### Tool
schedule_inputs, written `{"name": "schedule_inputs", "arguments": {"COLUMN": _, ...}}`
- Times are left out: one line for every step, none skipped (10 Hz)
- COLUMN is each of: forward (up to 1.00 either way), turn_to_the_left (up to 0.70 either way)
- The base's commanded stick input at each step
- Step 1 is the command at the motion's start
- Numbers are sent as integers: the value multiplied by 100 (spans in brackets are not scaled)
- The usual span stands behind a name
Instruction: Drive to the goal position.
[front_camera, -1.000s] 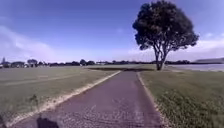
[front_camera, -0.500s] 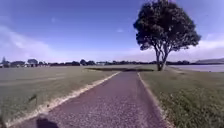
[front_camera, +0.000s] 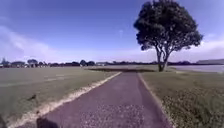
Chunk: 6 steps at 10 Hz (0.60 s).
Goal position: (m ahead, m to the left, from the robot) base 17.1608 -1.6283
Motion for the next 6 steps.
{"name": "schedule_inputs", "arguments": {"forward": 45, "turn_to_the_left": -1}}
{"name": "schedule_inputs", "arguments": {"forward": 45, "turn_to_the_left": -12}}
{"name": "schedule_inputs", "arguments": {"forward": 45, "turn_to_the_left": -23}}
{"name": "schedule_inputs", "arguments": {"forward": 45, "turn_to_the_left": -27}}
{"name": "schedule_inputs", "arguments": {"forward": 45, "turn_to_the_left": -27}}
{"name": "schedule_inputs", "arguments": {"forward": 45, "turn_to_the_left": -27}}
